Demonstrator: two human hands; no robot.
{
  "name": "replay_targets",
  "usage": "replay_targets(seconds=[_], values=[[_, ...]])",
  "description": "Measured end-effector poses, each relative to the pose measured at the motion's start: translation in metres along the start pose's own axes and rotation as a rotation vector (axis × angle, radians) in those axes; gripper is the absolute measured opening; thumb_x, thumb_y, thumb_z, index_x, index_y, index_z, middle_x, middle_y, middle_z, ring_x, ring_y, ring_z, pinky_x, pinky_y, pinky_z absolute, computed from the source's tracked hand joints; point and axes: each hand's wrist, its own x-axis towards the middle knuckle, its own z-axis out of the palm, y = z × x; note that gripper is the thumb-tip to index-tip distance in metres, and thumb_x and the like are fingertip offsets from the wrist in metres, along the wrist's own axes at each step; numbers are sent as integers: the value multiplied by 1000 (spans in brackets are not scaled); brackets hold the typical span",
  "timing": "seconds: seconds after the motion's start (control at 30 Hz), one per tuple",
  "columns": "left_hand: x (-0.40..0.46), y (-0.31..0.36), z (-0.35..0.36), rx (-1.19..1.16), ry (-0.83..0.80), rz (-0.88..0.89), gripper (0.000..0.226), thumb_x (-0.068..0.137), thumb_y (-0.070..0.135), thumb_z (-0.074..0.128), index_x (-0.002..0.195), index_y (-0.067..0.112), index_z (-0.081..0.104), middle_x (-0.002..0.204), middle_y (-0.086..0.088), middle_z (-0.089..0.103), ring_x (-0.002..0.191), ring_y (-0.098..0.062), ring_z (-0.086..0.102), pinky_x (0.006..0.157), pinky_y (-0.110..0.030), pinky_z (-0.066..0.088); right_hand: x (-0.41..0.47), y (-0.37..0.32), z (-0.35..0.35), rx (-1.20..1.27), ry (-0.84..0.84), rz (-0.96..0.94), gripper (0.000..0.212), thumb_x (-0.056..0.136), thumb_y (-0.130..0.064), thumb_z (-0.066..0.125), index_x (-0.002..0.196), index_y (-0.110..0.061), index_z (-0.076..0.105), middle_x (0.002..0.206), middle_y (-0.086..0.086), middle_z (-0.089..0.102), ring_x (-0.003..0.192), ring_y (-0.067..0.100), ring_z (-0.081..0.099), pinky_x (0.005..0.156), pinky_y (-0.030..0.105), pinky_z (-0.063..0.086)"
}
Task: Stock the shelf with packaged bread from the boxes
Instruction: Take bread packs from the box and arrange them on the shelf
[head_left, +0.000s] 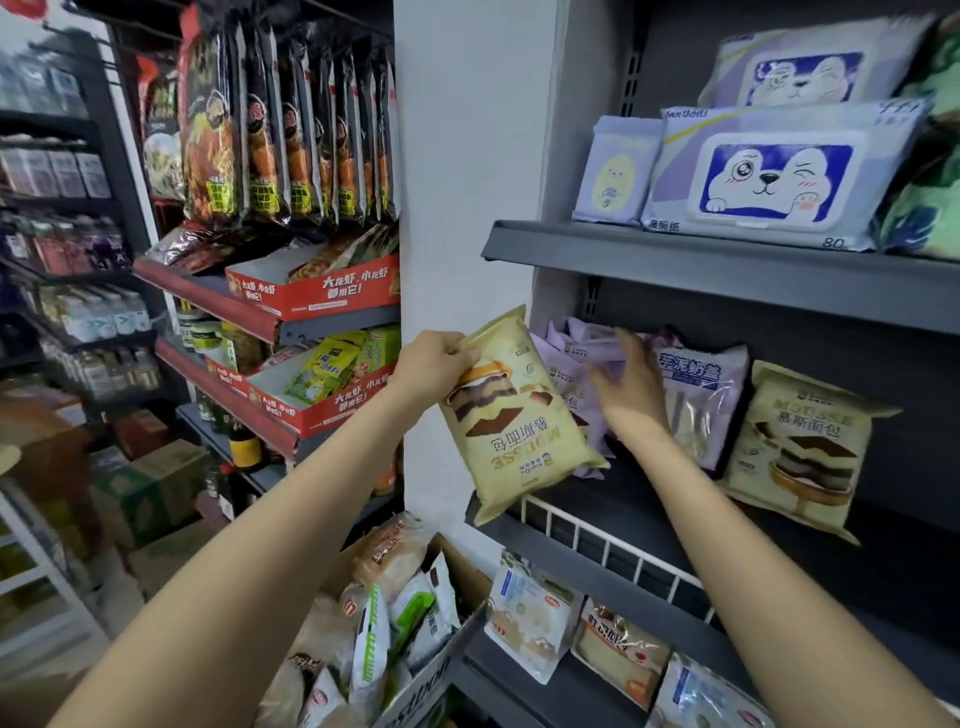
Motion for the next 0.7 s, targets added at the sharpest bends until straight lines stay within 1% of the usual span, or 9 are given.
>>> replay_targets(seconds=[0.07, 0.17, 0.3, 0.37, 0.43, 0.47, 0.53, 0.6, 0.7], values=[[4, -1, 12, -180, 53, -97, 27, 93, 20, 55, 66, 13, 56, 73, -6, 58, 70, -21, 53, 63, -28, 41, -19, 3, -10, 268, 23, 109, 34, 93, -22, 54, 126, -13, 50, 126, 11, 57, 111, 22, 54, 86, 29, 40], [10, 9, 38, -377, 104, -289, 27, 91, 22, 55, 64, 18, 55, 82, -12, 64, 80, -27, 59, 75, -34, 51, -39, 13, -32, 384, 124, 214, 37, 90, -29, 60, 121, -10, 52, 107, 8, 61, 103, 24, 58, 83, 31, 44], [8, 34, 86, -666, 57, -420, 27, 91, 11, 53, 64, 12, 48, 68, -5, 50, 69, -21, 50, 65, -28, 39, -57, 17, -68, 675, -175, 434, 36, 88, -43, 59, 119, -26, 50, 105, -8, 63, 95, 13, 62, 71, 31, 53], [1, 47, 112, -795, 0, -421, 20, 91, 7, 53, 72, 7, 55, 68, -8, 53, 60, -21, 51, 59, -26, 41, -58, 26, -86, 597, -114, 422, 46, 85, -39, 65, 125, -22, 50, 116, -6, 64, 101, 13, 62, 82, 34, 53], [-7, 63, 133, -765, -71, -365, 11, 92, 12, 56, 96, 3, 63, 75, -10, 59, 54, -18, 55, 51, -22, 41, -55, 35, -110, 503, 5, 388, 53, 83, -30, 70, 129, -12, 51, 125, 5, 63, 109, 19, 62, 91, 33, 50], [-9, 72, 143, -702, -99, -316, 18, 92, 14, 58, 107, 4, 61, 86, -14, 64, 57, -17, 59, 50, -21, 44, -53, 39, -125, 446, 53, 358, 52, 84, -26, 70, 128, -8, 51, 127, 8, 61, 111, 21, 61, 92, 33, 50], [-13, 88, 159, -408, -69, -172, 48, 89, 18, 64, 130, 2, 46, 121, -17, 60, 94, -25, 64, 72, -29, 48, -45, 45, -157, 230, 113, 268, 51, 85, -24, 68, 129, -7, 49, 128, 10, 60, 115, 26, 59, 95, 35, 48], [-19, 99, 173, -50, 18, 41, 74, 83, 24, 70, 142, 5, 28, 139, -17, 43, 124, -31, 47, 94, -34, 41, -33, 48, -186, -79, 106, 154, 53, 87, -27, 66, 133, -9, 48, 129, 12, 59, 118, 29, 56, 96, 37, 46], [-25, 115, 197, 49, -35, 293, 87, 76, 24, 76, 145, 9, 25, 146, -14, 32, 131, -31, 39, 104, -37, 38, -16, 49, -211, -540, 7, 3, 53, 90, -31, 60, 138, -19, 44, 134, 11, 56, 122, 32, 52, 100, 42, 43]])
